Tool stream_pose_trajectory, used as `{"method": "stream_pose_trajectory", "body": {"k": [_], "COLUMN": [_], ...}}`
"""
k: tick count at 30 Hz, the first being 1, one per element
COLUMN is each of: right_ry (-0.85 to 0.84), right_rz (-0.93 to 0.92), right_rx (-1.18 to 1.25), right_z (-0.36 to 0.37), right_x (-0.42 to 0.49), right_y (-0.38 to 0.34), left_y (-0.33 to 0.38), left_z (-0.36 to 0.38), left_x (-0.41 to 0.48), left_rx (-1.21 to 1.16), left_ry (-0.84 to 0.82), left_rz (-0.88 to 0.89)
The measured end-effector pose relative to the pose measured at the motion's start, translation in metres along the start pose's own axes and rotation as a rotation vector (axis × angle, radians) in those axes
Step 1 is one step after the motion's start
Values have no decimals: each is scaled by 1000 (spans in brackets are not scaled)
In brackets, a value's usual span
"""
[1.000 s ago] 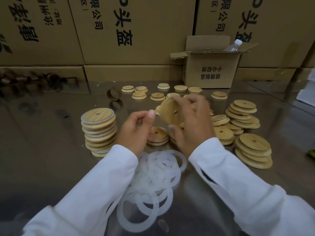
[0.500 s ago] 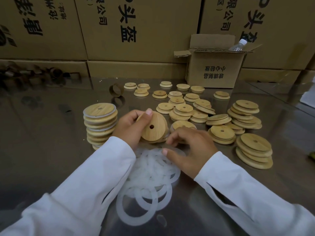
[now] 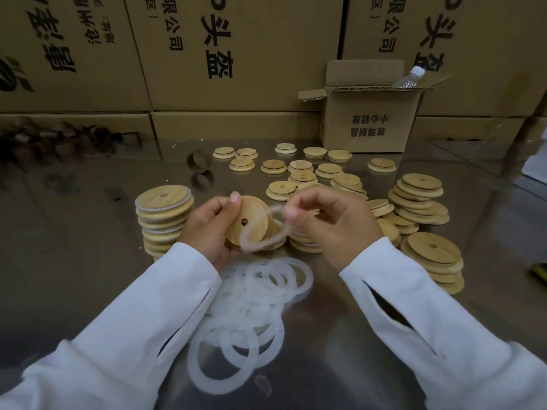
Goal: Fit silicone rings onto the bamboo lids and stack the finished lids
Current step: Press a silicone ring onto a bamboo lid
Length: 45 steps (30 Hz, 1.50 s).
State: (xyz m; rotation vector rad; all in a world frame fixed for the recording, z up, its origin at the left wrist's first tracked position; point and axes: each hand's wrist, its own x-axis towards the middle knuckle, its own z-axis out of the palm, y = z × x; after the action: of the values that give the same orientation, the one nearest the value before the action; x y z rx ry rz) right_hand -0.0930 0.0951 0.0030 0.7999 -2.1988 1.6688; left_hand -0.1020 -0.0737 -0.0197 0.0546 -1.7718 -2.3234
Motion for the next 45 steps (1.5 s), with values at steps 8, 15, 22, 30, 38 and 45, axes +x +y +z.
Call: {"method": "stream_pose_trajectory", "body": {"k": [8,15,22,30,38,45], "right_ry": [249,326,296,289,299,249], "right_rz": [331,357,339,341,385,375], "right_rx": [240,194,155,171,185,145], "right_z": [22,32,34,37,37,35], "right_x": [0,-3,-6,-2,1,-1], "right_y": [2,7,7,6,17,19], "left_y": [1,2,1,1,-1,-4], "left_z": [-2,1,-2,-7,-7,-3], "left_x": [-4,-7,-12,-11,-12,-14], "left_rx": [-16,8,-61,-42,28,34], "left_ry": [-152,-258,-218,-202,-178,-106], "left_rz": [-111,-199,-172,-126,-45,58]}}
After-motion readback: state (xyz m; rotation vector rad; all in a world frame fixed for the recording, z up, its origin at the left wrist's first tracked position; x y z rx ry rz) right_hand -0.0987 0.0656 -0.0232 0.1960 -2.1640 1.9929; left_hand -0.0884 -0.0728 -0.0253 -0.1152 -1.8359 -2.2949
